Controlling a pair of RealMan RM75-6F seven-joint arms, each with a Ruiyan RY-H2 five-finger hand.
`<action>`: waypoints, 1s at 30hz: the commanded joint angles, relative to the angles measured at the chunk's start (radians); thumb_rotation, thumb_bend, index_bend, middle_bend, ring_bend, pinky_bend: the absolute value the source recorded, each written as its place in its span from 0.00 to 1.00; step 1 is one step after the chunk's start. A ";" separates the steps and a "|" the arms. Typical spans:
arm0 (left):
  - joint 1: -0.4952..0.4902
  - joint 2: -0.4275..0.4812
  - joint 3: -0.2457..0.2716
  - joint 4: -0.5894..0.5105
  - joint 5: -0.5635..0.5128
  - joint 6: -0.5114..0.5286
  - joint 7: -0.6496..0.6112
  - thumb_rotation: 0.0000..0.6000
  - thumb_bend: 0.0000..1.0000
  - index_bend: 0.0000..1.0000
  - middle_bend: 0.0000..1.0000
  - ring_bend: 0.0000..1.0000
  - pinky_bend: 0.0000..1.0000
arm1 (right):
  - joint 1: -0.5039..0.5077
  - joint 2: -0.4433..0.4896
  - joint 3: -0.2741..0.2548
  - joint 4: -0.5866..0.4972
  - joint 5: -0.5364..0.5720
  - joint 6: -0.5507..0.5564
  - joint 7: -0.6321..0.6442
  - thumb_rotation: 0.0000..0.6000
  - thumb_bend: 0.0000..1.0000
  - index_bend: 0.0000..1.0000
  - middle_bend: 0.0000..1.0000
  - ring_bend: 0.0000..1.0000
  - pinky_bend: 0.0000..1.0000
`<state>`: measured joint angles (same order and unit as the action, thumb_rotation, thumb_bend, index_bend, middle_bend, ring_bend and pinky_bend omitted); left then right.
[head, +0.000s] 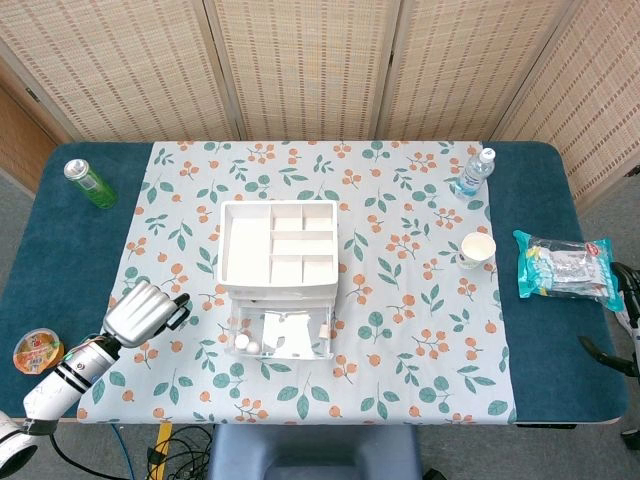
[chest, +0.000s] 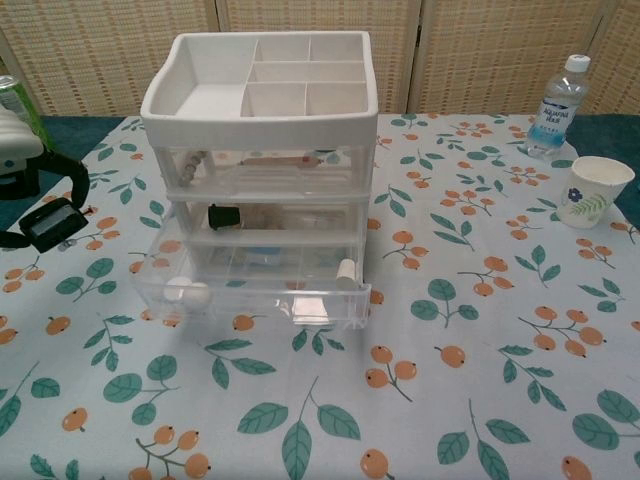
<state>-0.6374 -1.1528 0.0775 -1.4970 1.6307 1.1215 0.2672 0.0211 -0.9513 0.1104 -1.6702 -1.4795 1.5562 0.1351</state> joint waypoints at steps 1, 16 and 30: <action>0.003 -0.019 0.006 0.019 -0.007 -0.029 -0.001 1.00 0.23 0.44 0.96 1.00 1.00 | 0.000 0.000 -0.001 -0.002 -0.003 -0.001 -0.002 1.00 0.19 0.00 0.09 0.24 0.24; 0.021 -0.098 -0.019 0.027 -0.062 -0.076 0.044 1.00 0.23 0.28 0.92 0.99 1.00 | -0.006 0.007 -0.003 -0.010 -0.007 0.011 -0.004 1.00 0.19 0.00 0.09 0.24 0.24; 0.157 -0.075 -0.133 -0.061 -0.205 0.163 0.099 1.00 0.22 0.20 0.75 0.76 1.00 | -0.001 0.018 -0.007 -0.008 -0.014 0.001 -0.002 1.00 0.19 0.00 0.09 0.24 0.24</action>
<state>-0.5228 -1.2341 -0.0180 -1.5373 1.4642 1.2140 0.3662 0.0199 -0.9340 0.1041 -1.6784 -1.4937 1.5571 0.1338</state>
